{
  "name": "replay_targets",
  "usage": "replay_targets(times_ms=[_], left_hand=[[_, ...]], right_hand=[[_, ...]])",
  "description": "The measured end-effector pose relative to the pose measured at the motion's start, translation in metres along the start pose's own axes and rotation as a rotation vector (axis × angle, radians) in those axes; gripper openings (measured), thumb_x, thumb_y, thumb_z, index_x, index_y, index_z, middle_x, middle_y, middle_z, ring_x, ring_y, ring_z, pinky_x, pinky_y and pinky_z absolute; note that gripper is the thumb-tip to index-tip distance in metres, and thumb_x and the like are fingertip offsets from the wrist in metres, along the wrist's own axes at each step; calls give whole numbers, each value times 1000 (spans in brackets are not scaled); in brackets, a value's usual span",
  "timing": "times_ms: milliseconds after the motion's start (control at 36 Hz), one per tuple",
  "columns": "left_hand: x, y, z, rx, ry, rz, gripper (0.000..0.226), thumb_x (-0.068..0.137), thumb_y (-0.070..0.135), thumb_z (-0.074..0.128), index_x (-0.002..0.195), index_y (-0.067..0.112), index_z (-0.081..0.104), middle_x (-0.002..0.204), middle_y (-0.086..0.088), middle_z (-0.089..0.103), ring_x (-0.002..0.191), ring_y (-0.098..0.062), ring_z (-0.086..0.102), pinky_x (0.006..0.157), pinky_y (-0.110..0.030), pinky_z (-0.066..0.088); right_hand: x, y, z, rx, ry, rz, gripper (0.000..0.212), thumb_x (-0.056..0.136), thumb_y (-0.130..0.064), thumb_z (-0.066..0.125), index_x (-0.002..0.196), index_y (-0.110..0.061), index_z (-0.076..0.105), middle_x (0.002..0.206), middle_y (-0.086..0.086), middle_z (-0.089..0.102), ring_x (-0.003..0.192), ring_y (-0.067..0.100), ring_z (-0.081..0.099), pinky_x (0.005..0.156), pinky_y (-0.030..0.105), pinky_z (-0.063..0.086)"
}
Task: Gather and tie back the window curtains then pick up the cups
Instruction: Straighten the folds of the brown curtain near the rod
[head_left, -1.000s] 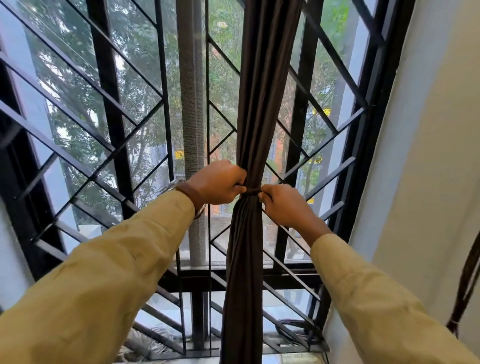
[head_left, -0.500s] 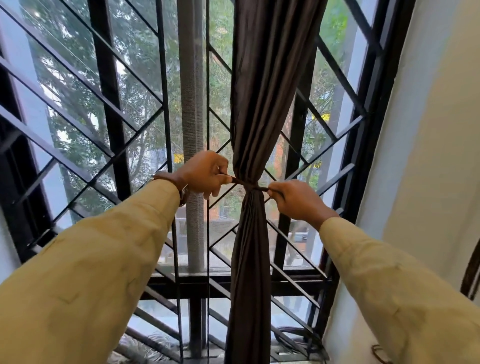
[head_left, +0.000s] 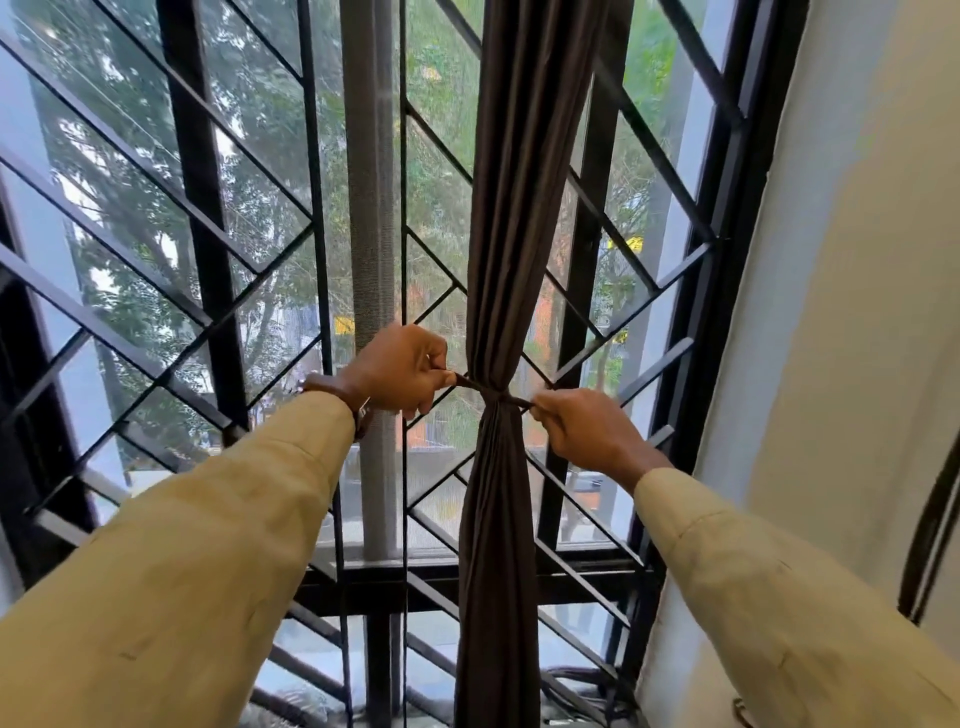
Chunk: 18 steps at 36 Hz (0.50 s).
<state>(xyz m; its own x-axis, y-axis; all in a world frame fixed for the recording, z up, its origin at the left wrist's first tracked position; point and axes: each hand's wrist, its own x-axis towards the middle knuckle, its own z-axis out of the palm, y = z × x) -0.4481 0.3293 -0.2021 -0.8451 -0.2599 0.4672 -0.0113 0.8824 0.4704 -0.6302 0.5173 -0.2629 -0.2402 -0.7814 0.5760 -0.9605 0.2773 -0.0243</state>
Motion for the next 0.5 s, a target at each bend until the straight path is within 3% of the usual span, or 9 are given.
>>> replay_targets(times_ms=[139,250,306,361,417,444,500], left_hand=[[-6,-12,16,114,182,-4,21,89,21,66,71,14,57,55,2,66,48,-8,63,55,-36,57],[-13,-20,36,243,336,-17,14,95,31,54,84,22,54,64,3,64,57,-15,60,54,-37,52],[-17,-20,50,243,410,-22,11,97,31,49,90,23,51,65,3,63,54,-17,57,49,-34,46],[-20,-17,65,173,489,-7,8,97,33,47,103,27,47,72,4,64,59,-16,60,50,-33,47],[-24,-10,80,61,502,12,38,94,45,49,130,36,37,104,8,68,86,-13,67,63,-32,56],[-27,-6,86,17,480,10,58,91,53,52,141,39,27,119,13,63,97,-6,63,71,-25,55],[-31,4,99,-22,442,7,86,83,61,60,151,41,11,120,24,55,96,9,51,73,1,39]], right_hand=[[11,-1,-2,-17,-24,9,25,100,-28,49,87,-17,67,76,-1,65,70,21,60,64,35,52],[23,1,-9,61,33,19,26,98,-33,53,112,-21,71,97,-6,61,91,18,61,73,29,46],[32,-2,-20,137,154,68,37,96,-36,58,130,-21,62,111,-4,62,88,14,62,78,32,52],[43,-9,-37,214,316,81,49,95,-35,61,141,-22,52,112,-3,62,70,9,60,74,33,53],[56,-17,-57,289,458,53,57,94,-34,61,147,-20,44,107,-2,63,59,8,59,66,31,50],[62,-21,-67,313,506,42,60,93,-34,58,149,-19,41,105,0,65,58,7,58,63,29,48],[71,-27,-85,340,576,20,63,93,-35,53,151,-17,37,104,3,65,57,7,57,61,24,42]])
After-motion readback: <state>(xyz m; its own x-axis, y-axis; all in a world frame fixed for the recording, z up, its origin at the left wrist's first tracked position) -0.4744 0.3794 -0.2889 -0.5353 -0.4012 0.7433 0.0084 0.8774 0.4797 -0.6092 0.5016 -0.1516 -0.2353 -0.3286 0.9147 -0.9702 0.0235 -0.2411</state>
